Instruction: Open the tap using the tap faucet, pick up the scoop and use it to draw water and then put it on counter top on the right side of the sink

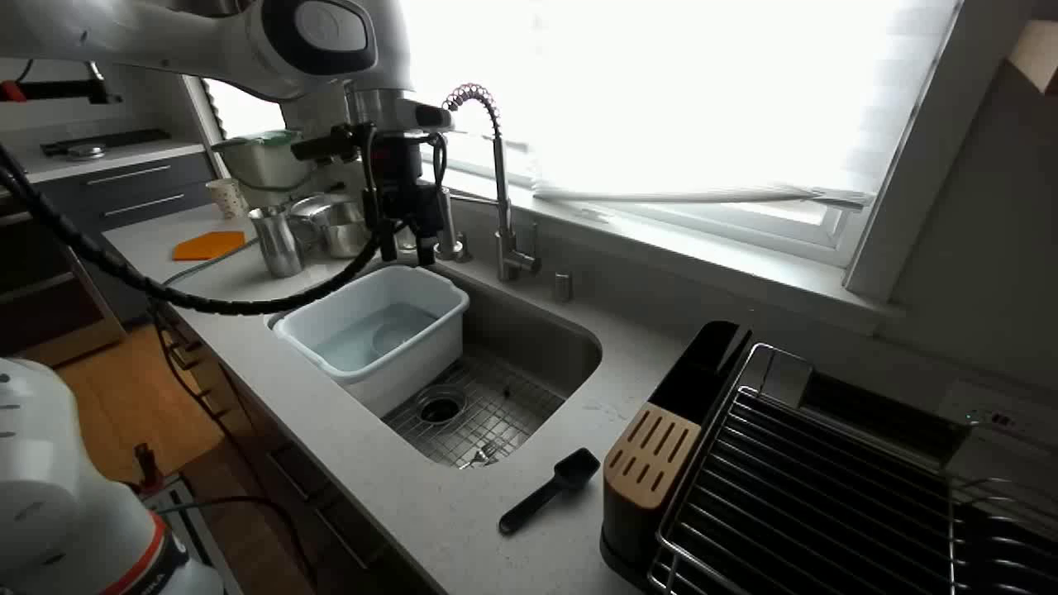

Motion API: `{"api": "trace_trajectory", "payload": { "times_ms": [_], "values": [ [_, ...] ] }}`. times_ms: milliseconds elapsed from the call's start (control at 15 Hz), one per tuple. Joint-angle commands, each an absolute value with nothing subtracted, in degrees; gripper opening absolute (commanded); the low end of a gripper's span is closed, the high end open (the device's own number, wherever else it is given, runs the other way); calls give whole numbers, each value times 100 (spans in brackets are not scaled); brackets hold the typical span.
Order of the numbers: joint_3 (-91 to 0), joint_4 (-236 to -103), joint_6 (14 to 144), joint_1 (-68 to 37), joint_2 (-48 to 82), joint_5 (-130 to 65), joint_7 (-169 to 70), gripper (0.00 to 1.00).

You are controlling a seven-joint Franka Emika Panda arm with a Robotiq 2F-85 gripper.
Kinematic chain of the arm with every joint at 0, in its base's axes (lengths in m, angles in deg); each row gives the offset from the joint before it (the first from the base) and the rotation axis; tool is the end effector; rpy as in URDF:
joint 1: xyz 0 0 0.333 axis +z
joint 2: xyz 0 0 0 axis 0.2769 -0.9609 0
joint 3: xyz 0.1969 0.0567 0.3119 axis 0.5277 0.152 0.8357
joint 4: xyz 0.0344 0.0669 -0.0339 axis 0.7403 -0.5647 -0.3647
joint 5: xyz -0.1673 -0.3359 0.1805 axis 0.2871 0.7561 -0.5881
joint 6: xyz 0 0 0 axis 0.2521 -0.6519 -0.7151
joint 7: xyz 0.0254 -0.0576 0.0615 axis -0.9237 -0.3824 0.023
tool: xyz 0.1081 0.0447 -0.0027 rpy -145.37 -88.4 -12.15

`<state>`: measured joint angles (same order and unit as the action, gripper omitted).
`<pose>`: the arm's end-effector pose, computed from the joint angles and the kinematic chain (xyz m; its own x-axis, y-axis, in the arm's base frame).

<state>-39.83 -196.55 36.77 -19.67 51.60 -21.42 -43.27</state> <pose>0.4456 -0.0398 0.5884 0.9862 0.0001 -0.1657 0.0406 -0.9696 0.2413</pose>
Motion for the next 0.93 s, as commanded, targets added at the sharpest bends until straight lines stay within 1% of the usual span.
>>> {"api": "trace_trajectory", "payload": {
  "times_ms": [0, 533, 733, 867],
  "values": [
    [-4068, -19644, 3661, -1865, 5155, -2119, -4351, 100],
    [-4068, -19644, 3661, -1865, 5155, -2119, -4351, 100],
    [-4226, -19674, 4000, -1951, 5041, -2010, -4284, 100],
    [-4412, -19800, 4659, -1976, 5012, -1990, -4005, 100]
  ]
}}
